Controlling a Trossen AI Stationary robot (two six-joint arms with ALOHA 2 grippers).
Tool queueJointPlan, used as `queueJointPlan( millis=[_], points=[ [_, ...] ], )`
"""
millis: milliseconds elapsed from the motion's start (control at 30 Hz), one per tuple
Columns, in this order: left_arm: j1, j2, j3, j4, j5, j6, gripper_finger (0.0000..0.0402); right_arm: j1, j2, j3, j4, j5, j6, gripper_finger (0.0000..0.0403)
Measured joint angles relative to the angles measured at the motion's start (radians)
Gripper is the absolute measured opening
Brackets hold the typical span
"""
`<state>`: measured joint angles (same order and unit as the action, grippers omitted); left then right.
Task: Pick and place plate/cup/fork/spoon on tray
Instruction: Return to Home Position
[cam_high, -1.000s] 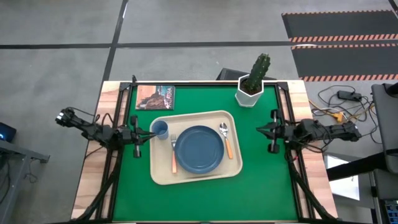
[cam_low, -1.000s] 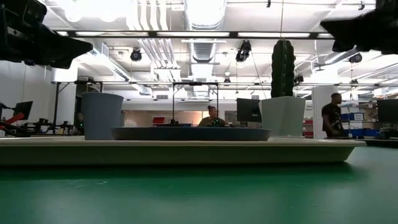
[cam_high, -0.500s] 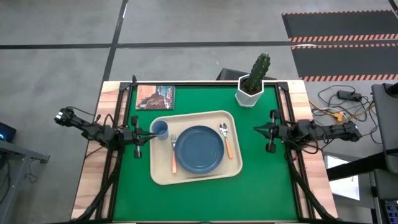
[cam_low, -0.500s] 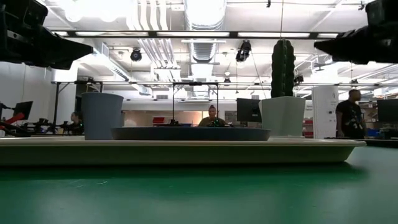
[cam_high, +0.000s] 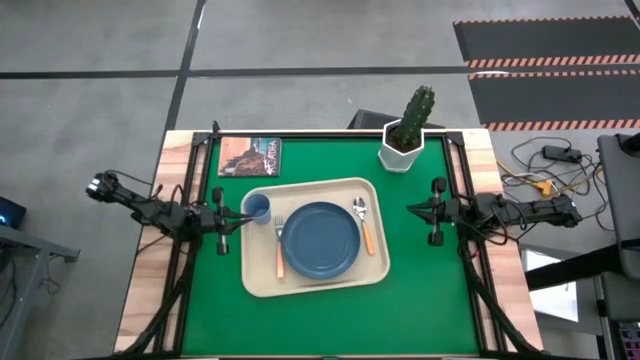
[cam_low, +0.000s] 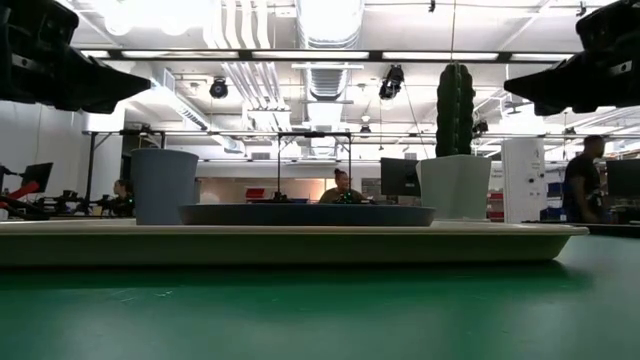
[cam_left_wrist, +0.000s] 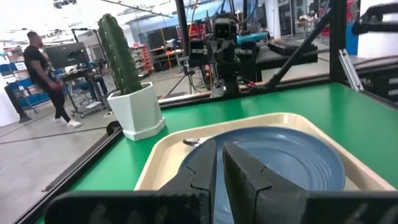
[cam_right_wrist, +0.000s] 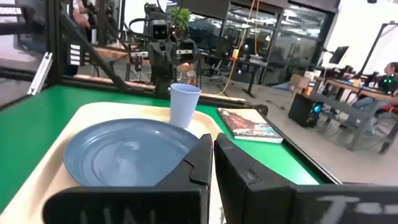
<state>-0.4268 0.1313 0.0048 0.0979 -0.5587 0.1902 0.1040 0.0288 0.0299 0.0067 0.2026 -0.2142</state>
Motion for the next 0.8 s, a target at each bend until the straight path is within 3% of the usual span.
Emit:
queueJointPlan(
  millis=[800],
  points=[
    [0.0, 0.076, 0.0, -0.001, 0.001, 0.0, 0.0011, 0.0, 0.0, 0.0, -0.002, 0.0, 0.047, 0.0009]
  ],
)
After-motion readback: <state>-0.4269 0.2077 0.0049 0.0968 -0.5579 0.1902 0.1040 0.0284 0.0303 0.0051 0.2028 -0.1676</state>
